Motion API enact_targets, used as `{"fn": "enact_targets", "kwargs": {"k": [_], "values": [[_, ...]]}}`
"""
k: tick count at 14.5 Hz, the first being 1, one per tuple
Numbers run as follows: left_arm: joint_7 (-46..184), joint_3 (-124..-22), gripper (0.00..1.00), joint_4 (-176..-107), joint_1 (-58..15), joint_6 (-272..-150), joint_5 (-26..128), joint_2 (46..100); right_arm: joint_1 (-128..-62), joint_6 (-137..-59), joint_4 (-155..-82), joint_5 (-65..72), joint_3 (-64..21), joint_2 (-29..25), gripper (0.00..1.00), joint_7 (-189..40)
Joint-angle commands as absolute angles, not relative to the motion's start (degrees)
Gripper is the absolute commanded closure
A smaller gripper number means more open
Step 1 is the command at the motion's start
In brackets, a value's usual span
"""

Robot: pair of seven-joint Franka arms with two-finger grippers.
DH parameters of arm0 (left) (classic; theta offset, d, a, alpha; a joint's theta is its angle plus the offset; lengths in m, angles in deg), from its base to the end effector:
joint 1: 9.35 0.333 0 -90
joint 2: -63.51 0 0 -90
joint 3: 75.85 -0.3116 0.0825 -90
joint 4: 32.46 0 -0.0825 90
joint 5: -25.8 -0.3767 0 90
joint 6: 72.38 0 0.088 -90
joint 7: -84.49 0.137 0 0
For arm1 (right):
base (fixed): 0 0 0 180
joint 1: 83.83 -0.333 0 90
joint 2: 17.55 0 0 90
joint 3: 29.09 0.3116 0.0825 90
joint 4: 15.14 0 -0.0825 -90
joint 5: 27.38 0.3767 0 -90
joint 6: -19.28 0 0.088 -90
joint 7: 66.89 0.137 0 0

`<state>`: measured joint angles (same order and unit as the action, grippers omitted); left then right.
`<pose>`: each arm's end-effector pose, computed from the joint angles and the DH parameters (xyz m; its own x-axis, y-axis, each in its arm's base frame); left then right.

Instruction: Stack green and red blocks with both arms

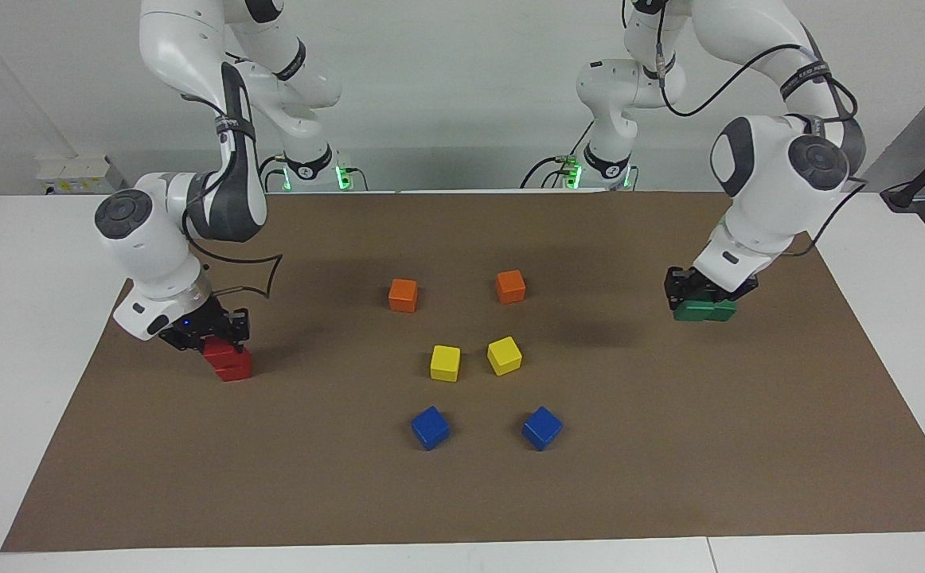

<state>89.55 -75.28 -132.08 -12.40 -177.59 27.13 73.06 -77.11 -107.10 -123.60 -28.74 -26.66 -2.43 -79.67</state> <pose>0.5930 -0.0398 0.4381 0.9872 -0.1447 -0.0668 -0.1430 -0.9893 0.0296 0.6131 -0.0484 0.3403 0.9861 0.1596 0.0459 0.1589 -0.9871 0.0194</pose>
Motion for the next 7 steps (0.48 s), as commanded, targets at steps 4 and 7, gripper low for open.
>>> {"fn": "enact_targets", "kwargs": {"k": [4, 7], "values": [[105.31, -74.70, 1.00, -142.48, -2.15, -180.83, 26.59, 67.12, -75.22, -108.78, -126.24, -27.65, -26.01, -4.63, 1.00, -80.16], [106.90, -74.70, 1.00, -151.34, 1.10, -190.99, 26.67, 64.31, -75.22, -110.35, -127.20, -27.65, -26.01, -4.72, 1.00, -80.16]]}}
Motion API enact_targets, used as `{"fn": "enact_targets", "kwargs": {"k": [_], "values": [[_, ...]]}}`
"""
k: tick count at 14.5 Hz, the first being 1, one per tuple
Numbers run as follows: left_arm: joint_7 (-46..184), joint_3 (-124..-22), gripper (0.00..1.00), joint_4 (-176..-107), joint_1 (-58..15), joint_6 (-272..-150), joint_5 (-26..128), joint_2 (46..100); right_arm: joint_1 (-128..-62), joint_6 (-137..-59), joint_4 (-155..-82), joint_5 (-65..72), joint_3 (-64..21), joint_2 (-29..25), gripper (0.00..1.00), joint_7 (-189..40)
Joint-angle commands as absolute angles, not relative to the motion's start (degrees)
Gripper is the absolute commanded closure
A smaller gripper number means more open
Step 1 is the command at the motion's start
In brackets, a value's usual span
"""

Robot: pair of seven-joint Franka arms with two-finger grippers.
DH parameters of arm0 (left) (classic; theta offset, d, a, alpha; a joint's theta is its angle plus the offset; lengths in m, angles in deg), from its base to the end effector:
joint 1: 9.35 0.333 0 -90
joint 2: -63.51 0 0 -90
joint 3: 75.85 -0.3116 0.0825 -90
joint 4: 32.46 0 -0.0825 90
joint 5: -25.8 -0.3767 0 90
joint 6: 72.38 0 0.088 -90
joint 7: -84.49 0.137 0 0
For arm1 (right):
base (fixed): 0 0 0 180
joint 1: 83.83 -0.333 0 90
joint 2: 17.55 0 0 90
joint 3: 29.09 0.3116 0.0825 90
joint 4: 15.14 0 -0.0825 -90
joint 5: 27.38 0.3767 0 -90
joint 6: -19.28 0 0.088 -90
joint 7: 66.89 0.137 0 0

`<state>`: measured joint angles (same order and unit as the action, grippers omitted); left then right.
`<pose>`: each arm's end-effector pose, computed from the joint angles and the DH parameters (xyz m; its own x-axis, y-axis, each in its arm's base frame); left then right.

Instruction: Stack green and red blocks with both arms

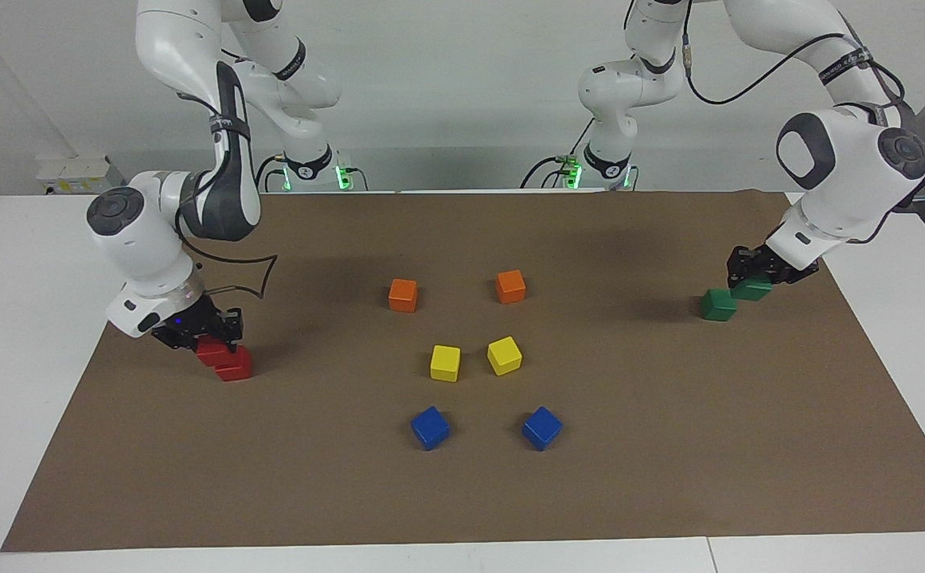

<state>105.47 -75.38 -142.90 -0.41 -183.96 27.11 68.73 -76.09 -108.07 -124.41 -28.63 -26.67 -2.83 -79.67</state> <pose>0.5580 0.0810 0.4042 0.9762 -0.2086 -0.0589 -0.2061 -0.9775 0.0454 0.6105 -0.0590 0.3397 0.9884 0.1411 0.0558 0.1402 -0.9899 0.0202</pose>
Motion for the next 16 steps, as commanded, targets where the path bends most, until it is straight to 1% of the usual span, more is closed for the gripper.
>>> {"fn": "enact_targets", "kwargs": {"k": [1, 3, 6, 9, 13, 16], "values": [[106.90, -74.70, 1.00, -154.77, 2.24, -195.21, 26.67, 63.17, -75.31, -111.05, -127.64, -27.65, -26.01, -4.80, 1.00, -80.16], [106.64, -74.70, 1.00, -158.48, 2.43, -200.16, 26.67, 62.20, -75.40, -111.50, -127.82, -27.74, -26.01, -4.63, 1.00, -80.16], [106.37, -74.70, 1.00, -159.63, 2.34, -200.96, 26.67, 62.37, -75.83, -111.59, -127.99, -27.65, -26.01, -4.63, 1.00, -80.07], [105.41, -74.61, 1.00, -162.26, 1.47, -205.26, 26.67, 62.89, -76.10, -111.59, -127.99, -27.65, -25.92, -4.63, 1.00, -79.81], [104.79, -74.61, 1.00, -162.89, 1.29, -206.15, 26.67, 63.07, -76.10, -111.68, -128.26, -27.65, -25.92, -4.63, 1.00, -79.81], [104.79, -74.61, 1.00, -162.89, 1.29, -206.15, 26.67, 63.07, -75.92, -113.43, -128.87, -27.73, -25.92, -4.28, 1.00, -79.81]]}}
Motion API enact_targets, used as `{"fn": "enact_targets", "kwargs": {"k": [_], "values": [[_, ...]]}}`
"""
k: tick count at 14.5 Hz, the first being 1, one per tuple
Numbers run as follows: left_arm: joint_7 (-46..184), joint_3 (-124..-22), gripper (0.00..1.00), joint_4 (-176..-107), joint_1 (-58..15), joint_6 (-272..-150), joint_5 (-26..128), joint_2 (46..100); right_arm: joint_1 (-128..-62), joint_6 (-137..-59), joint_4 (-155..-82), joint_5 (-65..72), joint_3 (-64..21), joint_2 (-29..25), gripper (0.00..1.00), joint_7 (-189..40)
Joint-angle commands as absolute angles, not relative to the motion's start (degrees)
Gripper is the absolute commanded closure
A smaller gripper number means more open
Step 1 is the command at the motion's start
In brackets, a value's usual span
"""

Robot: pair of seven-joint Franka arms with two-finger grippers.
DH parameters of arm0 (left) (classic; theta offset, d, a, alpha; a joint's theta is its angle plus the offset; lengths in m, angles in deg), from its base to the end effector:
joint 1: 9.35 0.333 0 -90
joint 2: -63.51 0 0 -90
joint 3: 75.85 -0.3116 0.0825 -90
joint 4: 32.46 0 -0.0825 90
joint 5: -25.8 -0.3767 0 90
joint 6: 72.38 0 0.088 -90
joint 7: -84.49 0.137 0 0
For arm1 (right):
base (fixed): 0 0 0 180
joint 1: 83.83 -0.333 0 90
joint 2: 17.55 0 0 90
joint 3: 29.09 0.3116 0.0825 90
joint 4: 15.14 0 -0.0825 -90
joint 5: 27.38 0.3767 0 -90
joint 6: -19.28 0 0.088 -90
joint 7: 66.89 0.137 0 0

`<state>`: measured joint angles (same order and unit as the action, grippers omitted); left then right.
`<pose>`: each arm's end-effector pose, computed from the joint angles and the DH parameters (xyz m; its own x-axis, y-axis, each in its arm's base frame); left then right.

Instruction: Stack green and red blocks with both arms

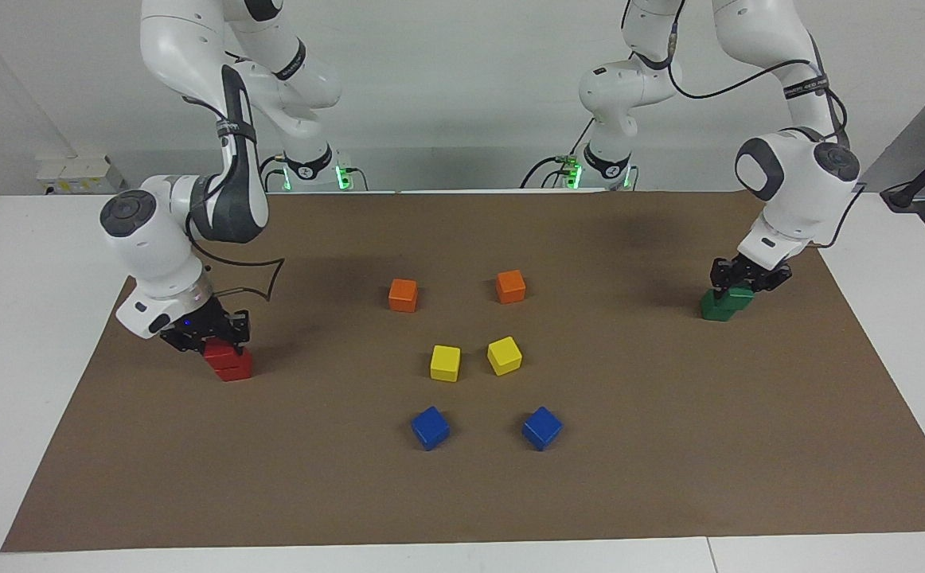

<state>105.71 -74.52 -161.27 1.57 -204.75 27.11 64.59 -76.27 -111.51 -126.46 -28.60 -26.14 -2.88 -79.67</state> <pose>0.5170 0.0864 0.3317 0.9813 -0.1866 0.0467 -0.1868 -0.9824 0.0011 0.6090 -0.0511 0.3300 0.9848 0.1534 0.0810 0.1520 -0.9881 0.0227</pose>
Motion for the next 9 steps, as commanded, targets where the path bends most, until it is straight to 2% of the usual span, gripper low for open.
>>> {"fn": "enact_targets", "kwargs": {"k": [1, 9], "values": [[104.79, -74.61, 1.00, -162.97, 1.29, -206.15, 26.67, 63.07, -75.84, -113.52, -128.87, -27.65, -26.01, -4.10, 1.00, -79.81], [104.88, -74.61, 1.00, -163.59, 1.29, -207.03, 26.67, 63.25, -75.49, -113.70, -128.96, -27.65, -26.01, -3.84, 1.00, -79.81]]}}
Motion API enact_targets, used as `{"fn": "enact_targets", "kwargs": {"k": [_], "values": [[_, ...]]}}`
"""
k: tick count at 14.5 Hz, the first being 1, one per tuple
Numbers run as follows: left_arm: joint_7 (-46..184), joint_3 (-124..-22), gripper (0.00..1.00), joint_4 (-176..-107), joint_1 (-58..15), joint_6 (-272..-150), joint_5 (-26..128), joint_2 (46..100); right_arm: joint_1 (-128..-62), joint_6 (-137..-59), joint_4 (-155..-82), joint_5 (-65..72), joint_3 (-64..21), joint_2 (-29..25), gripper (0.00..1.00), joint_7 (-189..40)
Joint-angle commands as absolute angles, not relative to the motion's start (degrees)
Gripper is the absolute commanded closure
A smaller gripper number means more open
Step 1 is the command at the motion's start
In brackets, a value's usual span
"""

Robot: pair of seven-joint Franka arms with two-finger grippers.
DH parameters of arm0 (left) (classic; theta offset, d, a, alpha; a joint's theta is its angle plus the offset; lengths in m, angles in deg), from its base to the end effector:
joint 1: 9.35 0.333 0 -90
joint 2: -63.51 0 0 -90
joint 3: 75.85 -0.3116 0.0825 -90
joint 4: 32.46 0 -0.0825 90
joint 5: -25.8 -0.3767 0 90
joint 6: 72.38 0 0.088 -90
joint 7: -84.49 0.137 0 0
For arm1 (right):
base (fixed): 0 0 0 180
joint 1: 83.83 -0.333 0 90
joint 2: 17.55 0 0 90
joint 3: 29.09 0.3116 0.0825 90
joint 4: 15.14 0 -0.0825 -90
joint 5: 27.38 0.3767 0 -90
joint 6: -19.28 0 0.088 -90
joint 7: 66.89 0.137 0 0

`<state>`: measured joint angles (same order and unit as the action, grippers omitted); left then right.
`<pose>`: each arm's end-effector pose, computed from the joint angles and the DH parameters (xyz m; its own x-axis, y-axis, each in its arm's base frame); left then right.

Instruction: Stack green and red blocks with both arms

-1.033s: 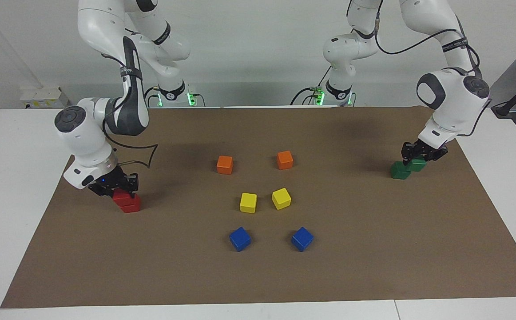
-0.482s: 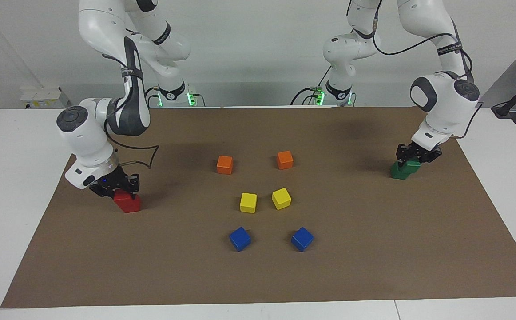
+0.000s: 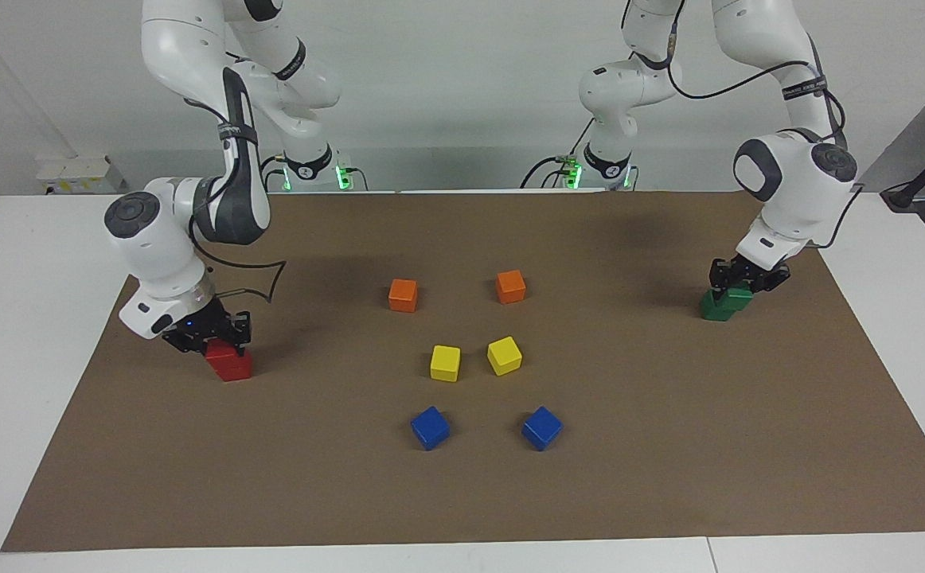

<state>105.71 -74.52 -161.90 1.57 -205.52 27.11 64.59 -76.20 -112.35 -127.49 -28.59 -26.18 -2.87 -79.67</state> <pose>0.5153 0.0861 0.3281 0.9813 -0.1864 0.0489 -0.1866 -0.9824 0.0001 0.6057 -0.0518 0.3232 0.9854 0.1517 0.0777 0.1504 -0.9884 0.0217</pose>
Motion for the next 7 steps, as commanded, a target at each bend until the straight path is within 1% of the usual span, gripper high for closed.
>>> {"fn": "enact_targets", "kwargs": {"k": [1, 7], "values": [[104.88, -74.61, 1.00, -163.59, 1.29, -207.03, 26.67, 63.25, -75.40, -113.70, -128.96, -27.65, -25.92, -3.58, 1.00, -79.81], [105.41, -74.61, 1.00, -163.68, 1.29, -206.86, 26.67, 63.25, -75.40, -113.70, -128.96, -27.65, -25.92, -3.58, 1.00, -78.75]]}}
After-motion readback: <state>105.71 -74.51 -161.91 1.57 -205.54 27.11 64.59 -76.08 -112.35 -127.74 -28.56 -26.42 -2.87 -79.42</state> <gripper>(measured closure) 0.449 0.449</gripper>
